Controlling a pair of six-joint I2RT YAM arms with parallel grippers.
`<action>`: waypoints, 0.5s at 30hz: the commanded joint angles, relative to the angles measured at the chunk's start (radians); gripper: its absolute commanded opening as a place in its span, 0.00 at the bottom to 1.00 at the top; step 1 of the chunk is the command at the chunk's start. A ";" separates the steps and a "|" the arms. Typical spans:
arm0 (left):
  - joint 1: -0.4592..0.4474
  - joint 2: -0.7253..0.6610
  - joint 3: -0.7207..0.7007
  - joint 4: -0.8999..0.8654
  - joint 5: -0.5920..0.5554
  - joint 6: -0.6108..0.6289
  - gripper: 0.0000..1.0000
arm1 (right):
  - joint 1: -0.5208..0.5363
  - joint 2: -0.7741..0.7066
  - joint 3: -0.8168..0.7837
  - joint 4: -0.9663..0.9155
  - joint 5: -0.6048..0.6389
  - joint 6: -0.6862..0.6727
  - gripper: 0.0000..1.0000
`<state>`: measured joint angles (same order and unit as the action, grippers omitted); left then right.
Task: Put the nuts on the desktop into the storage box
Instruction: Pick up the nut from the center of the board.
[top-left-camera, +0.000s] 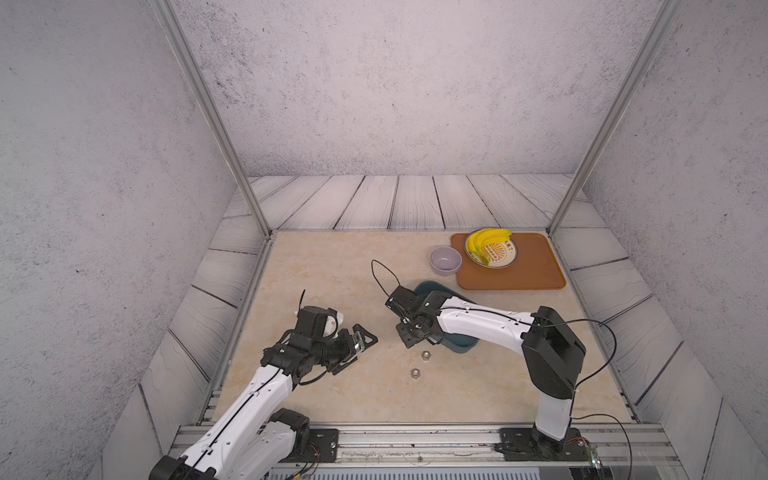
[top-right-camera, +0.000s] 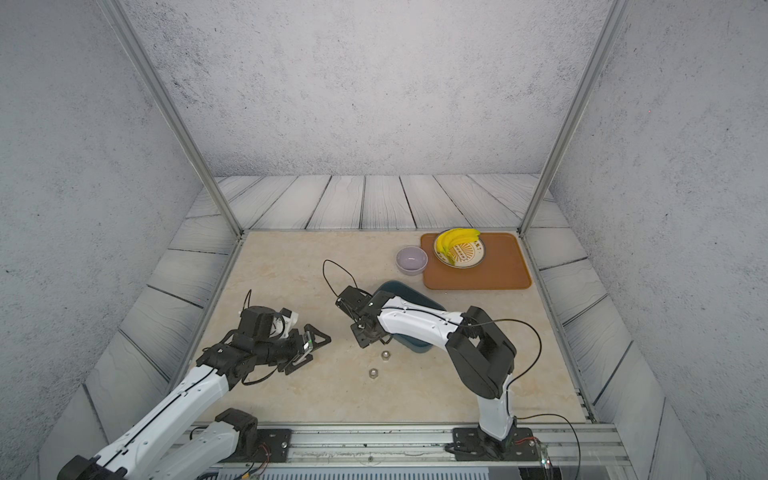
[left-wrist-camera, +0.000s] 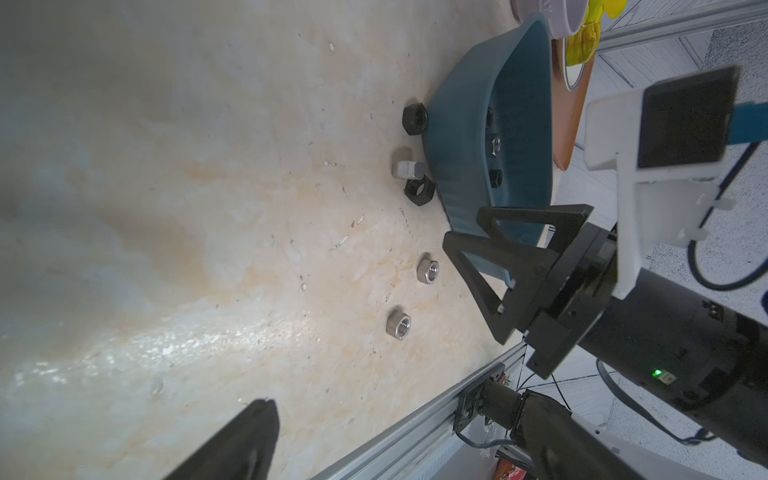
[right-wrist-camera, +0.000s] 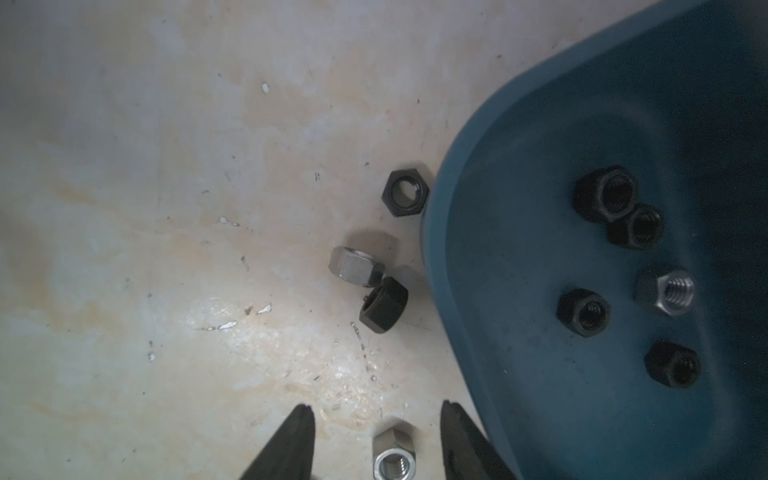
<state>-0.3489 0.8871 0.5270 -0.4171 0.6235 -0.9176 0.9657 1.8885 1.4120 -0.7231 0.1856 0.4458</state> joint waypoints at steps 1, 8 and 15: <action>0.009 0.006 -0.013 0.036 0.012 0.020 0.98 | 0.004 0.032 0.036 -0.020 0.042 0.025 0.52; 0.008 0.000 -0.032 0.066 -0.046 0.031 0.98 | 0.002 0.091 0.071 -0.025 0.058 0.066 0.47; 0.008 0.010 -0.037 0.074 -0.049 0.038 0.99 | -0.005 0.132 0.102 -0.053 0.071 0.085 0.44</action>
<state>-0.3489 0.8932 0.5034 -0.3576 0.5869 -0.8978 0.9657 2.0064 1.4914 -0.7441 0.2245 0.5072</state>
